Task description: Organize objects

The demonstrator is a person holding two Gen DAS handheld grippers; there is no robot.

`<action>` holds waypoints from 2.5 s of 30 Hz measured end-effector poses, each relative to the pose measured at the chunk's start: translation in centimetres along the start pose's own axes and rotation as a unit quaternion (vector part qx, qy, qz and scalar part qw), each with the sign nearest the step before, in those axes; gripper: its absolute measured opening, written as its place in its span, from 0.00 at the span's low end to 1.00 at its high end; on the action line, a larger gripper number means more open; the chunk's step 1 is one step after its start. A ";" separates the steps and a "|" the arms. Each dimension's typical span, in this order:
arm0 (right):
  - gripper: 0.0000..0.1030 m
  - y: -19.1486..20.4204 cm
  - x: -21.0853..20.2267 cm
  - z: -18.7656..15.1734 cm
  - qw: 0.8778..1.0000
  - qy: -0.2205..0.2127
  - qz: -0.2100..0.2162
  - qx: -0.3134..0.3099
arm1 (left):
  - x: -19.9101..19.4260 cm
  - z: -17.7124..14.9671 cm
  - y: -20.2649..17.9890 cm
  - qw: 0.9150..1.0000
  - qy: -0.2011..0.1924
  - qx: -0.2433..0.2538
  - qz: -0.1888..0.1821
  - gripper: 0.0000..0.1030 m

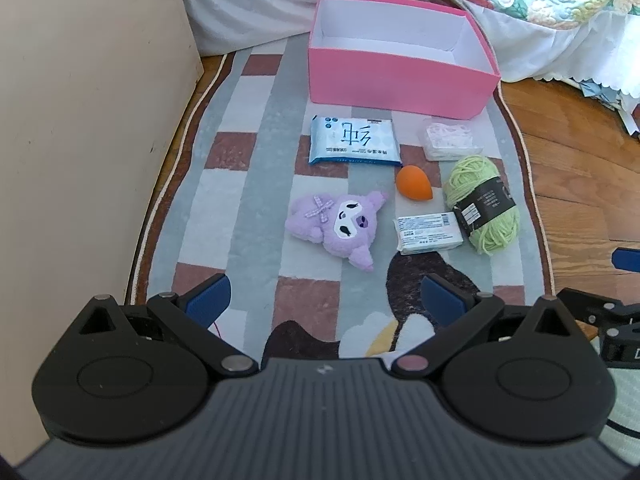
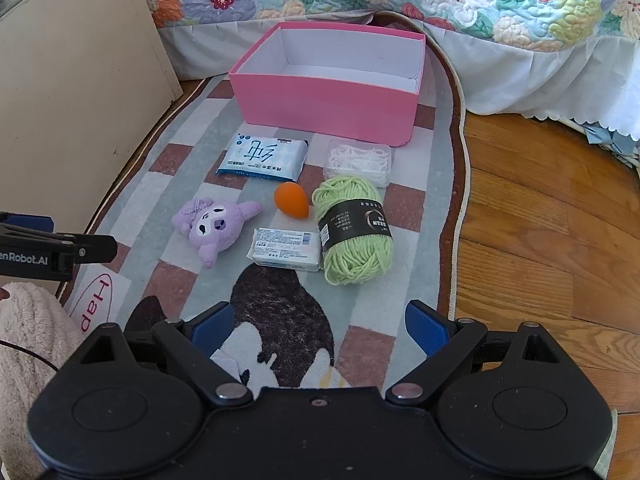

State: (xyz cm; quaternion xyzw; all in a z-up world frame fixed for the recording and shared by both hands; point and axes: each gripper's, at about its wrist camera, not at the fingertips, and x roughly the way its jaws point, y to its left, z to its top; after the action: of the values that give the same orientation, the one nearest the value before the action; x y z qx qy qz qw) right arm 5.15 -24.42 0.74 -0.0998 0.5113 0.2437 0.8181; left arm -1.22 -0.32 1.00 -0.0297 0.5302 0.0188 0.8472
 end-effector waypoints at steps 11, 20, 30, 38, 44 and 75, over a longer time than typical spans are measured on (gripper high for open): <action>0.92 -2.0 -0.8 0.0 0.999 -0.018 0.028 -0.009 | -0.4 0.7 -0.1 0.999 0.002 -0.036 -0.031 1.00; 0.92 -5.0 0.3 0.6 0.993 -0.078 0.080 -0.030 | 0.5 2.0 -2.8 0.998 -0.011 -0.035 -0.045 1.00; 0.91 -5.5 1.7 -0.3 0.966 -0.189 0.099 -0.148 | 4.9 3.6 -6.8 0.996 -0.018 -0.031 -0.080 0.98; 0.91 -6.0 3.0 0.6 0.962 -0.162 0.115 -0.185 | 8.3 4.5 -8.6 0.990 -0.032 -0.057 -0.125 0.97; 0.91 -5.9 6.0 1.4 0.972 -0.106 0.113 -0.178 | 11.0 5.0 -9.7 0.988 -0.016 -0.068 -0.134 0.95; 0.69 -6.8 15.3 3.9 0.972 -0.001 0.130 -0.194 | 20.4 2.9 -9.0 0.956 0.022 -0.148 -0.253 0.53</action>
State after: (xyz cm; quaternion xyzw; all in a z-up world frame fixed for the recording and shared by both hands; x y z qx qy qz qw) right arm 17.11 -24.19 -11.60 -0.1892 0.4620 0.4424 0.7450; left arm 10.88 -9.08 -15.79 -0.2889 0.5152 -0.1186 0.7982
